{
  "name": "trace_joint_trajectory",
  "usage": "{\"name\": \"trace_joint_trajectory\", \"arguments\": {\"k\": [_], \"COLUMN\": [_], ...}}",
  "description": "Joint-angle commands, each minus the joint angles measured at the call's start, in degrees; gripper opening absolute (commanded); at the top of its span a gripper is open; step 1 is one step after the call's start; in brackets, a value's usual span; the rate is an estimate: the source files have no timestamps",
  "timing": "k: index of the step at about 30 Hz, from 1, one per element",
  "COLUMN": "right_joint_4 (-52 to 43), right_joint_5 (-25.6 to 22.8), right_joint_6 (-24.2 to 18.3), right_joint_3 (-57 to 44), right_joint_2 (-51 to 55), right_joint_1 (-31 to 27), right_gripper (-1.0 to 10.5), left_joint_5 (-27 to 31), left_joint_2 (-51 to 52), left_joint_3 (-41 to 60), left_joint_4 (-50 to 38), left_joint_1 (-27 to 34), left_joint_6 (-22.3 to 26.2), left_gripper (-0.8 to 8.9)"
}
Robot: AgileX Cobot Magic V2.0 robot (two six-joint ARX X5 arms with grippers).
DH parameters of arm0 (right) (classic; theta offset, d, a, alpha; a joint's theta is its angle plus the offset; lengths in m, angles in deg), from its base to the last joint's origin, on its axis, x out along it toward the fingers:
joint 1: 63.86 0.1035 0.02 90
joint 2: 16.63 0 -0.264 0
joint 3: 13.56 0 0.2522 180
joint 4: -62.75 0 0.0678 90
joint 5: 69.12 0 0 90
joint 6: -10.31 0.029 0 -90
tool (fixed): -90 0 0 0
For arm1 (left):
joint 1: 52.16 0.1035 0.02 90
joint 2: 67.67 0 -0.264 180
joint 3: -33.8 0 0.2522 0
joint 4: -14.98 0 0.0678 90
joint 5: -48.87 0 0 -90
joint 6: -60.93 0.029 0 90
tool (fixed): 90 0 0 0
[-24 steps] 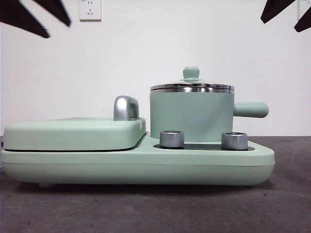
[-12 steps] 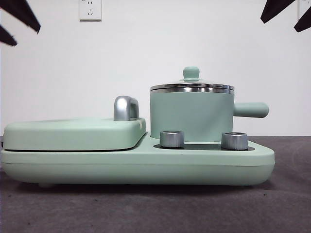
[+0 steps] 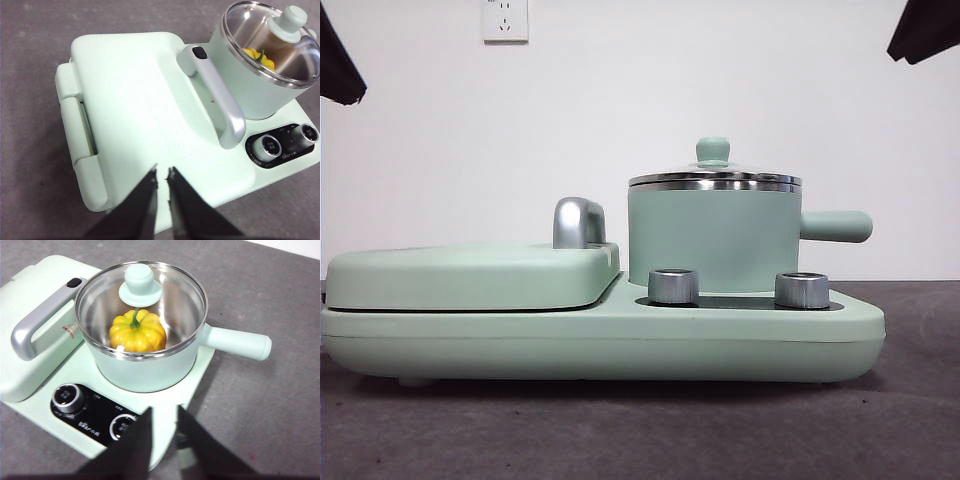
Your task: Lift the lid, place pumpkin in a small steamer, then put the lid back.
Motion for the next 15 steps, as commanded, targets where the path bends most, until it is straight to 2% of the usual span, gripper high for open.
{"name": "trace_joint_trajectory", "arguments": {"k": [1, 13, 15], "right_joint_4": [-0.1, -2.3, -2.3], "right_joint_5": [0.8, 0.4, 0.4], "right_joint_6": [-0.5, -0.5, -0.6], "right_joint_3": [0.4, 0.4, 0.4], "right_joint_2": [-0.3, -0.4, -0.4], "right_joint_1": [0.3, 0.3, 0.3], "right_gripper": [0.1, 0.1, 0.1], "left_joint_5": [-0.3, -0.3, -0.1], "left_joint_2": [0.0, 0.6, 1.9], "left_joint_3": [-0.4, -0.4, -0.4], "left_joint_4": [0.4, 0.8, 1.3], "left_joint_1": [-0.2, -0.6, -0.5], "left_joint_6": [0.4, 0.5, 4.0], "left_gripper": [0.07, 0.07, 0.07]}}
